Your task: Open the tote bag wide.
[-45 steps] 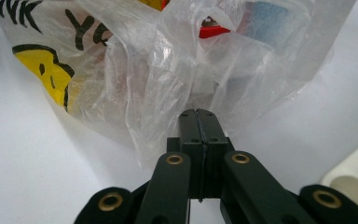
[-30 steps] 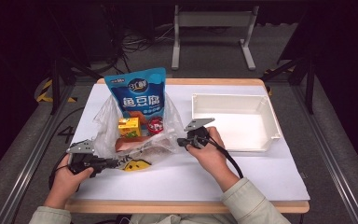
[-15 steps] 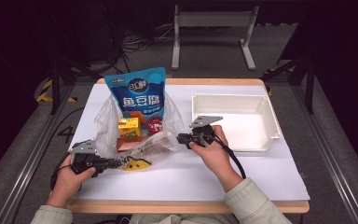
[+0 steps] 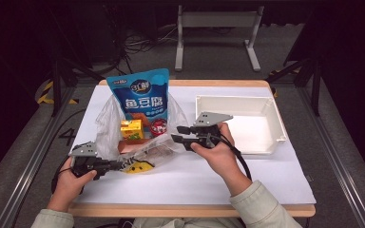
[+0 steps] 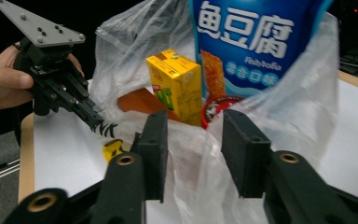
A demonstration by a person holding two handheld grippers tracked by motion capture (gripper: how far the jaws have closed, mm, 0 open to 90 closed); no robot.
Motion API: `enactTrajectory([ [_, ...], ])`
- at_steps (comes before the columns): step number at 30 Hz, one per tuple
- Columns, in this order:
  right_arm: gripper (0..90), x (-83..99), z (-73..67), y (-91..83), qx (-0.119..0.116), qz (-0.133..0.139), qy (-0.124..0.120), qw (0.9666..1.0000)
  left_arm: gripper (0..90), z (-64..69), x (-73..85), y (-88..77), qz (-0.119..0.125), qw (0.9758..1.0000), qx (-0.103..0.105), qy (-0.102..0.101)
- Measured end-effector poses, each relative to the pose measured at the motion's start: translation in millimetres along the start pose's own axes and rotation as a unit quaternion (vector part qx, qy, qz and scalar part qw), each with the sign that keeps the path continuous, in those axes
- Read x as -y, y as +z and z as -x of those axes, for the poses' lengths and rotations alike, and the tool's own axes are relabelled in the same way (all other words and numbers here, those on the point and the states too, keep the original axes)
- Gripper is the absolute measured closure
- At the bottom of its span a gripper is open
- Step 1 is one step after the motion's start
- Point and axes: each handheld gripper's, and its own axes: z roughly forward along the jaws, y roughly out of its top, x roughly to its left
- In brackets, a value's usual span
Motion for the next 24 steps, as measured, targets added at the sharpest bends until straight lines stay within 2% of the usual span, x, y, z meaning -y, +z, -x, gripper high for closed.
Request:
enactTrajectory([
  [2, 53.1, -1.9, -1.9, 8.0, -0.006, -0.007, -0.001, 1.0, 88.0, 0.7, -0.3, -0.9, 0.005, 1.0, 0.003, 0.001],
  [4, 49.1, -3.1, -4.0, 17.8, -0.022, -0.015, -0.003, 0.9996, 88.0, 1.1, -0.6, -1.9, 0.011, 0.9999, 0.006, 0.003],
  [6, 45.3, -4.3, -7.4, 26.9, -0.033, -0.018, -0.013, 0.9992, 87.9, 2.1, -0.9, -2.5, 0.014, 0.9999, 0.009, 0.002],
  [12, 34.1, -4.7, -10.3, 48.2, -0.05, -0.03, -0.032, 0.9978, 87.9, 3.6, -1.9, -4.3, 0.024, 0.9996, 0.011, 0.008],
  [17, 27.1, 0.3, -5.9, 59.3, -0.055, -0.051, -0.025, 0.9968, 87.9, 3.6, -2.2, -5.0, 0.028, 0.9995, 0.015, 0.01],
  [19, 25.3, 2.7, -3.8, 63.8, -0.055, -0.059, -0.038, 0.996, 87.8, 4.3, -2.5, -5.6, 0.031, 0.9993, 0.017, 0.011],
  [24, 23.5, 7.3, -1.7, 71.2, -0.058, -0.069, -0.051, 0.9946, 87.8, 5.0, -3.5, -6.7, 0.039, 0.9989, 0.021, 0.013],
])
